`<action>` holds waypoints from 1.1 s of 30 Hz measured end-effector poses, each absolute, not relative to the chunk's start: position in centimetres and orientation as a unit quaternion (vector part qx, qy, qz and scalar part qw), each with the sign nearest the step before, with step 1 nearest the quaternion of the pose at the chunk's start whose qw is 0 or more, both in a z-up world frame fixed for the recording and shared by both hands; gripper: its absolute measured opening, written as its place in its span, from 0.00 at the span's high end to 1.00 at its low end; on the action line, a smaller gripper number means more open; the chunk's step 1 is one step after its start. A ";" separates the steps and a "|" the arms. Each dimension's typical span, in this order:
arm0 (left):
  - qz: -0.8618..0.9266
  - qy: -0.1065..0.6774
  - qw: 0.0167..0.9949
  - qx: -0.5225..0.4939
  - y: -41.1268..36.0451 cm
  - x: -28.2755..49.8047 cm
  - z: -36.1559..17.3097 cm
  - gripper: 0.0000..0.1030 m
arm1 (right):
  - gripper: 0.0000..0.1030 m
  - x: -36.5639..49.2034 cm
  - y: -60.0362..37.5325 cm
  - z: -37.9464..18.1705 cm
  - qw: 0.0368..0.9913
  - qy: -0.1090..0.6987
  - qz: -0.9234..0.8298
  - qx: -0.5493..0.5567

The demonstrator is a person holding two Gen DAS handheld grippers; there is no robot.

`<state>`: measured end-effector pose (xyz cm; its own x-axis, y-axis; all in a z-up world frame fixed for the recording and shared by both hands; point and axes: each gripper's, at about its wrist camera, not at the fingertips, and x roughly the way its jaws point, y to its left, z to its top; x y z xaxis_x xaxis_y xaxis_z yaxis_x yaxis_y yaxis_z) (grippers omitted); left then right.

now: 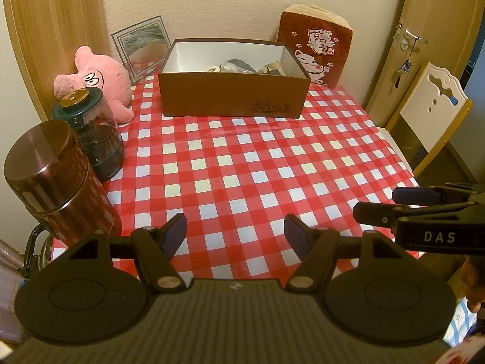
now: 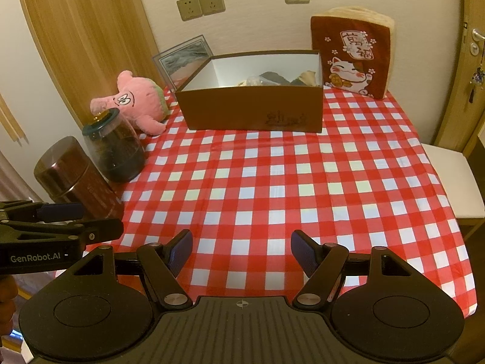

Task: Organize soft objects

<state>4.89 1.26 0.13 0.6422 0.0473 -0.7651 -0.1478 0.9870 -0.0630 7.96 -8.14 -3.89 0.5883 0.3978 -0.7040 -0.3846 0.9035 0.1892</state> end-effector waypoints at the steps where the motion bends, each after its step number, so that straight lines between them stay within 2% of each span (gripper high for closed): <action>1: 0.054 0.419 0.904 -0.060 1.3 4.9 0.1 0.33 | 0.31 8.0 -8.2 -3.9 0.891 0.397 0.220 0.008; 33: 0.053 0.419 0.904 -0.060 1.3 4.8 0.1 0.33 | 0.31 7.8 -8.1 -3.7 0.892 0.396 0.218 0.008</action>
